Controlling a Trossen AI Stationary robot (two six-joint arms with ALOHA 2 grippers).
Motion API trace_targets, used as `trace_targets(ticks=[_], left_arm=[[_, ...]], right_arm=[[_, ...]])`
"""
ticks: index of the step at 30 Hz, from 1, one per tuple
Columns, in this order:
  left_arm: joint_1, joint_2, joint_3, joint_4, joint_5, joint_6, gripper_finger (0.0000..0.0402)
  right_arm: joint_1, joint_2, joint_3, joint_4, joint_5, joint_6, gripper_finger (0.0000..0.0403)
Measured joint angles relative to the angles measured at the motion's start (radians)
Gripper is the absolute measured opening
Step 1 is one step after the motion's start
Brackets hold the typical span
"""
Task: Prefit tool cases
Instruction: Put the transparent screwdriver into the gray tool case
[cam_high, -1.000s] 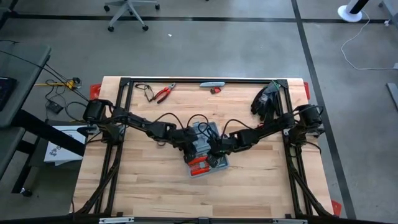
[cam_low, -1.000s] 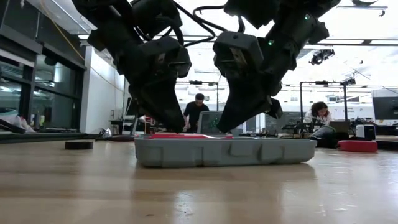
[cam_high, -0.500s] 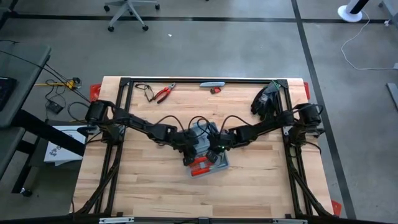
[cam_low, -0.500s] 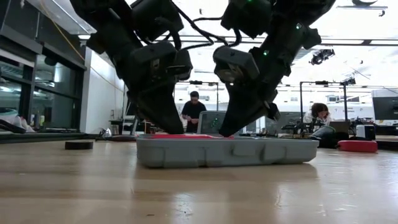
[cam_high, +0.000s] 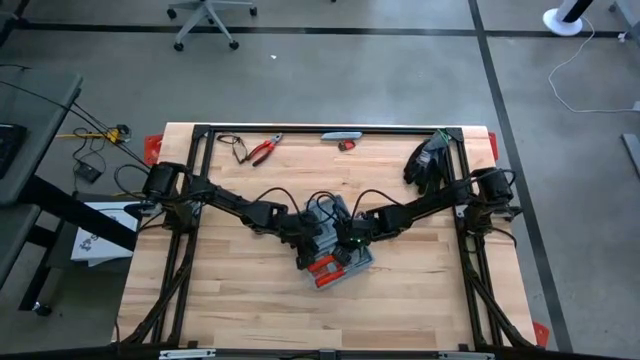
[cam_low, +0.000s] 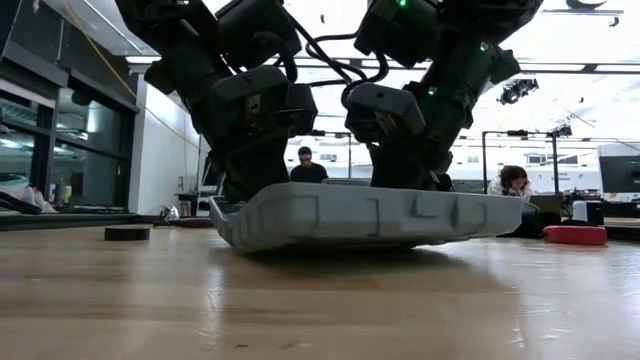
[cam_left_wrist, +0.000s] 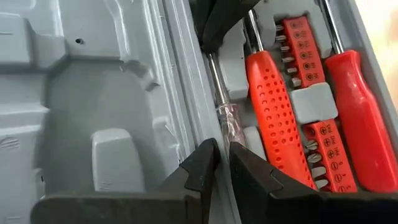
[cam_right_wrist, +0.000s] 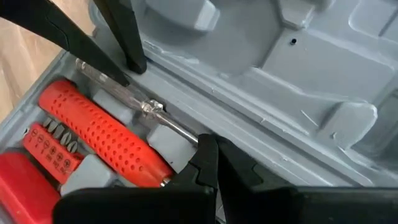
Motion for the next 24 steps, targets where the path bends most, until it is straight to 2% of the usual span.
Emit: trace_targets(ticks=[9, 24], left_arm=[[0.004, -0.048, -0.006, 0.012, -0.029, 0.025, 0.0046], [0.011, -0.066, -0.006, 0.007, -0.017, 0.025, 0.0046]], right_arm=[[0.000, -0.012, -0.003, 0.022, 0.004, 0.010, 0.0000], [0.020, -0.024, -0.005, 0.072, 0.019, 0.029, 0.0000]])
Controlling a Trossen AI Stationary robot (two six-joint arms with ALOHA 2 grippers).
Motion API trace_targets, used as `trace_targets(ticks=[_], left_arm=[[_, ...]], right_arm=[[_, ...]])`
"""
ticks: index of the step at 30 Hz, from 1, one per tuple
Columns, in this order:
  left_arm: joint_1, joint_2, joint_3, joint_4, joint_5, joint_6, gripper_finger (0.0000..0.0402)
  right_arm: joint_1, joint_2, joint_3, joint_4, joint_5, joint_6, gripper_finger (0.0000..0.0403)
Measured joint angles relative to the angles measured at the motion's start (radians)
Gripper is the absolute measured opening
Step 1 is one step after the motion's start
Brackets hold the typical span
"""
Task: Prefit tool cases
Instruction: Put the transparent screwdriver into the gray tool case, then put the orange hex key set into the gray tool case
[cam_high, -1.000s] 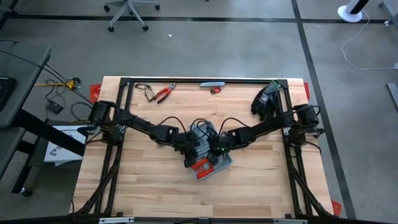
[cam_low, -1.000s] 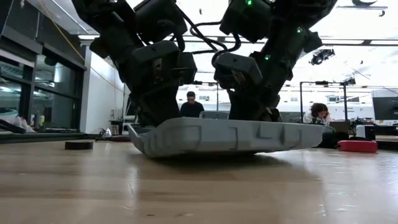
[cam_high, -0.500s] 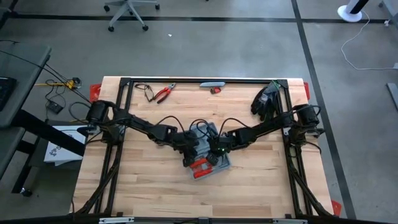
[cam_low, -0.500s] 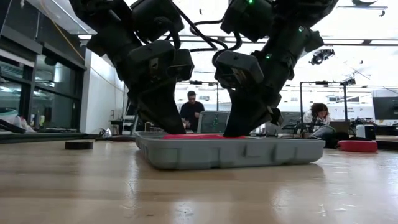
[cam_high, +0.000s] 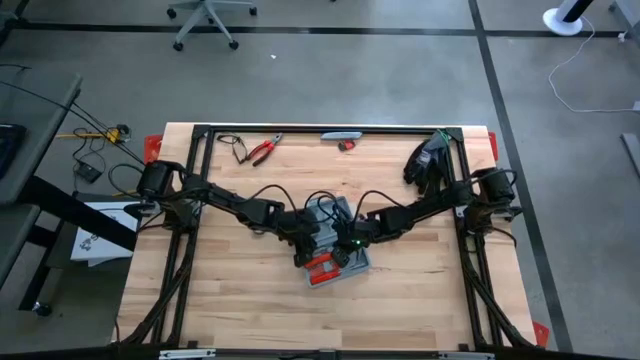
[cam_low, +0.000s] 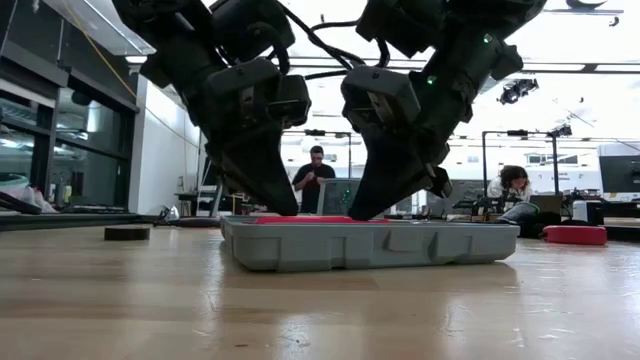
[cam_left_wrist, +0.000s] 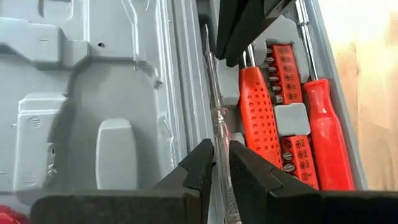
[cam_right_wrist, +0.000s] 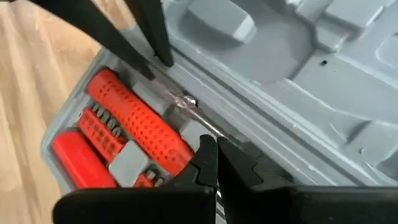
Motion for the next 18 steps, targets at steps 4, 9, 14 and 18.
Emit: trace_targets(ticks=[4, 9, 14, 18], left_arm=[[0.000, -0.014, 0.000, -0.011, 0.007, -0.002, 0.0046], [0.012, -0.072, 0.002, -0.026, 0.005, -0.002, 0.0046], [0.024, -0.152, 0.000, -0.047, -0.030, 0.013, 0.0046], [0.024, -0.221, -0.081, 0.008, -0.051, -0.013, 0.0046]], right_arm=[[0.000, -0.020, 0.000, 0.018, 0.045, 0.010, 0.0000], [-0.032, -0.107, 0.001, 0.030, 0.051, -0.060, 0.0000], [-0.086, -0.209, 0.002, -0.050, 0.088, -0.126, 0.0000], [-0.125, -0.280, -0.072, -0.054, 0.086, -0.136, 0.0000]])
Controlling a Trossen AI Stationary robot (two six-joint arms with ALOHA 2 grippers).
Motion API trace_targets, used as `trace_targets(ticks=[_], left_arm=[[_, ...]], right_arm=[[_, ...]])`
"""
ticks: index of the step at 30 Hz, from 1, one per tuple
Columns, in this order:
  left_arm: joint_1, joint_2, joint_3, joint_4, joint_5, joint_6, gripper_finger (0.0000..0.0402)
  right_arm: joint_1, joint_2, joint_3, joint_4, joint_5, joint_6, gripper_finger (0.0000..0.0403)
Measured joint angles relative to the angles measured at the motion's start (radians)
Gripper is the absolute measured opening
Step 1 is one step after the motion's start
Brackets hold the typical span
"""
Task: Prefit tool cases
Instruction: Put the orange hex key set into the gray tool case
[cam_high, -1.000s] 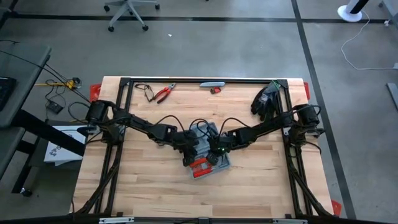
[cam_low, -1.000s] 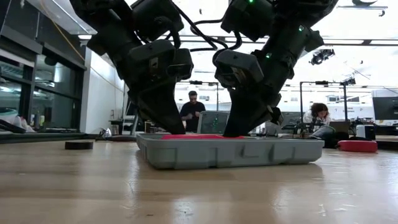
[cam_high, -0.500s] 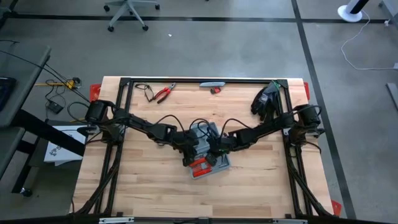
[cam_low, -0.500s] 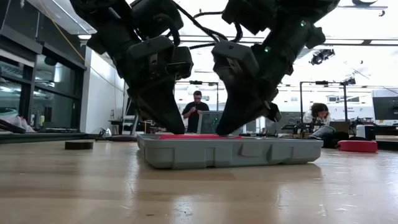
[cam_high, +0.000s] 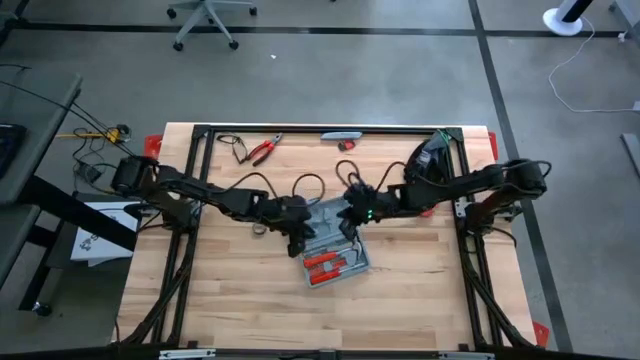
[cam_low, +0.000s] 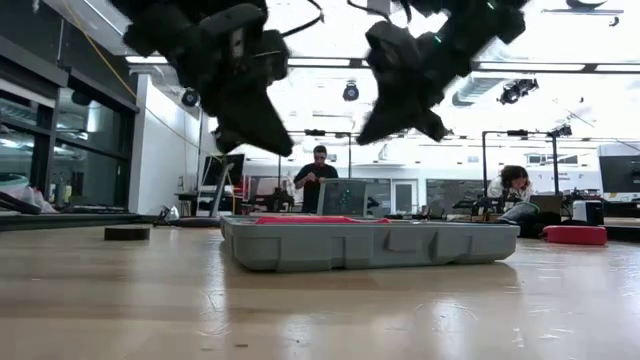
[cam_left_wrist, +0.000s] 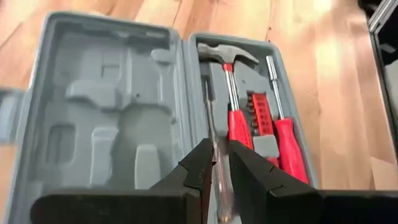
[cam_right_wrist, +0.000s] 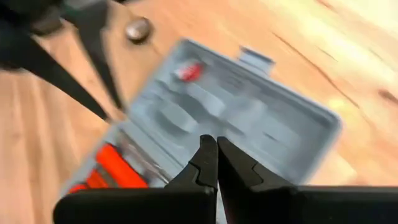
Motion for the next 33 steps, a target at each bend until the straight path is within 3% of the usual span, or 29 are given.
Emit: trace_targets(ticks=[7, 14, 23, 27, 33], left_arm=[[-0.002, -0.121, -0.196, 0.059, -0.021, -0.192, 0.0046], [-0.004, -0.157, -0.229, 0.008, -0.019, -0.249, 0.0046], [-0.004, -0.124, -0.229, -0.091, -0.011, -0.249, 0.0046], [0.010, -0.092, -0.229, -0.084, -0.055, -0.242, 0.0046], [0.056, 0.008, -0.228, -0.068, -0.029, -0.242, 0.0046]], right_arm=[[0.021, -0.193, -0.333, 0.098, -0.005, 0.257, 0.0000], [0.113, -0.313, -0.536, 0.110, -0.005, 0.531, 0.0000], [0.198, -0.231, -0.556, 0.295, -0.005, 0.617, 0.0000], [0.205, -0.138, -0.520, 0.341, -0.007, 0.617, 0.0000], [0.205, 0.038, -0.417, 0.351, -0.067, 0.597, 0.0000]])
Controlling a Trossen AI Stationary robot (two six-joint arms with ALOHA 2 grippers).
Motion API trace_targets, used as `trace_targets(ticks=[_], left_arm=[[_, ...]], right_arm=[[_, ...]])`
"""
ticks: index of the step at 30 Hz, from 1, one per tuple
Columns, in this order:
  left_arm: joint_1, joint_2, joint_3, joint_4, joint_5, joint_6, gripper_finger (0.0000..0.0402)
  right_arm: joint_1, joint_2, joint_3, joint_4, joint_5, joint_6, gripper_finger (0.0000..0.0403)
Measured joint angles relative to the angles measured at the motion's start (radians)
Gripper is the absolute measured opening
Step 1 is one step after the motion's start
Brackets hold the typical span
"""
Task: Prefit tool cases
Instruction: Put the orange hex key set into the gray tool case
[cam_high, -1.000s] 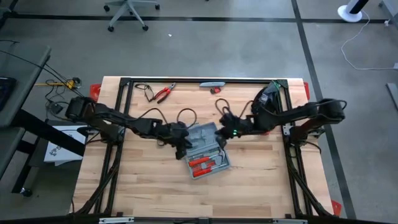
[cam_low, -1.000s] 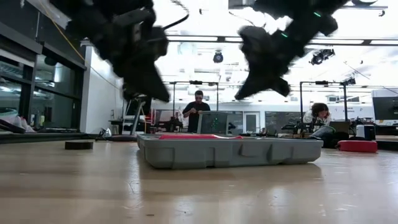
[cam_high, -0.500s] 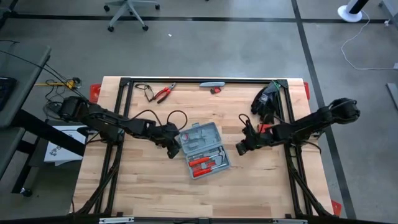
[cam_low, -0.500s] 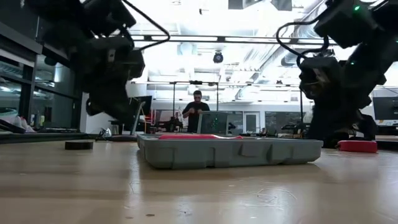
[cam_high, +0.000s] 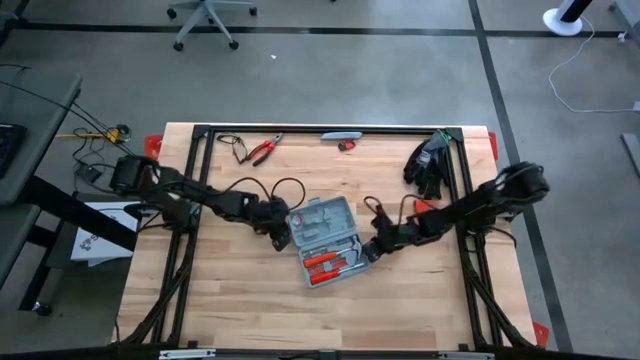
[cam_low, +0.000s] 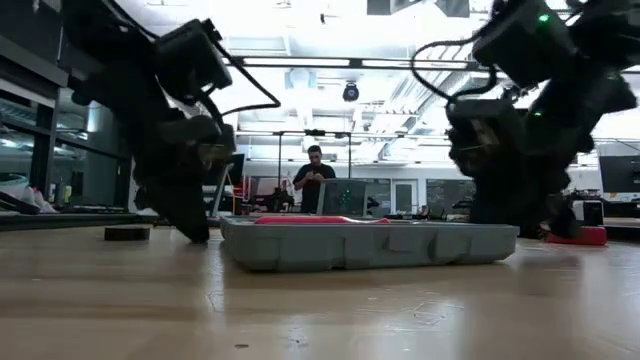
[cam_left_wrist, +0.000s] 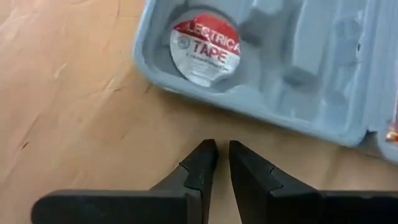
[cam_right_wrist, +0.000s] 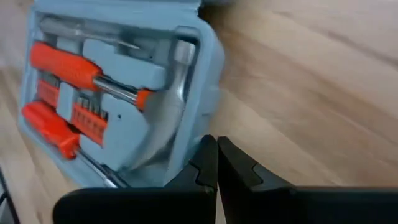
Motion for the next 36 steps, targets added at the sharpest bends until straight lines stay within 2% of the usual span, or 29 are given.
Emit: trace_targets(ticks=[4, 11, 17, 22, 29, 32, 36], left_arm=[[0.025, 0.026, 0.000, 0.034, 0.037, 0.036, 0.0046], [0.081, 0.012, -0.001, 0.032, 0.086, 0.081, 0.0046], [0.085, -0.021, 0.000, -0.045, 0.112, 0.104, 0.0046], [0.084, -0.103, -0.001, -0.103, 0.113, 0.098, 0.0046], [0.086, -0.271, -0.001, -0.216, -0.024, 0.098, 0.0046], [0.089, -0.331, -0.001, -0.190, -0.103, 0.098, 0.0046], [0.108, -0.370, -0.001, -0.058, -0.180, 0.098, 0.0046]], right_arm=[[0.000, 0.088, 0.078, 0.043, -0.029, -0.042, 0.0000], [0.002, 0.134, 0.184, -0.040, -0.065, -0.107, 0.0000], [0.005, 0.122, 0.170, -0.051, -0.013, -0.060, 0.0000], [0.025, 0.069, 0.137, -0.050, 0.072, -0.013, 0.0000], [0.025, -0.069, 0.101, -0.126, 0.157, -0.010, 0.0000], [0.015, -0.137, 0.099, -0.197, 0.193, -0.023, 0.0000], [-0.020, -0.221, 0.099, -0.246, 0.194, -0.077, 0.0000]])
